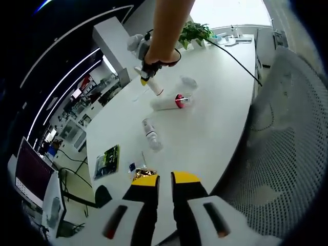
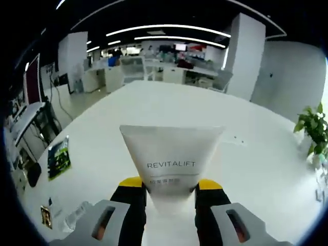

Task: Arrange the skincare products in the storage area until every visible bottle or jar stands upright without overlapping.

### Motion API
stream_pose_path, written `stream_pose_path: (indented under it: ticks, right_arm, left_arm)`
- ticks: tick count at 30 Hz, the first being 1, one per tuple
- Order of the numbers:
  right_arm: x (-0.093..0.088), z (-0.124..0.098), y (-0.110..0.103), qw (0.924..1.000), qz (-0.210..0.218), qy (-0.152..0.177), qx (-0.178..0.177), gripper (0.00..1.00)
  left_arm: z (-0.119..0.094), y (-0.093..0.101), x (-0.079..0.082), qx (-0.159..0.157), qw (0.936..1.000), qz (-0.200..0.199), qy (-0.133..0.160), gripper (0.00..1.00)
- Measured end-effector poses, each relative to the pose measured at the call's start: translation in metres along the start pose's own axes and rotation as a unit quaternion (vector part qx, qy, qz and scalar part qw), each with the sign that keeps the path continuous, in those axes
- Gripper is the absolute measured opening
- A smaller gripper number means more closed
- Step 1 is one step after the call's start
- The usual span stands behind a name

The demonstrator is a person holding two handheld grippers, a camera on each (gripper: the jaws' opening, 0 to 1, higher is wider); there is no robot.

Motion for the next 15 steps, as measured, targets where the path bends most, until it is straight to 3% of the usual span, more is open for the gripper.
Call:
stream_pose_path:
  ticks: [7,15]
  right_arm:
    - [0.0003,0.0027,0.0046,0.9990,0.038,0.004,-0.025,0.33]
    - [-0.0025,-0.0005,-0.0016,0.9992,0.023,-0.011,-0.030,0.35]
  left_arm:
    - [0.0003,0.0001,-0.0010,-0.001,1.0000,-0.001,-0.002,0.04]
    - [0.0000,-0.0006,-0.0006,0.001,1.0000,-0.001,0.000,0.03]
Point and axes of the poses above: the point that each gripper's makers call its tool centre point, and the gripper's own axes: z roughly forward along the fingers, y roughly to its right, x roughly out of its top, the point moved 2 cm from there along -z, roughly backward along the fingers, and after that the axes turned 8 degrees about z, right-handed, at the moved point
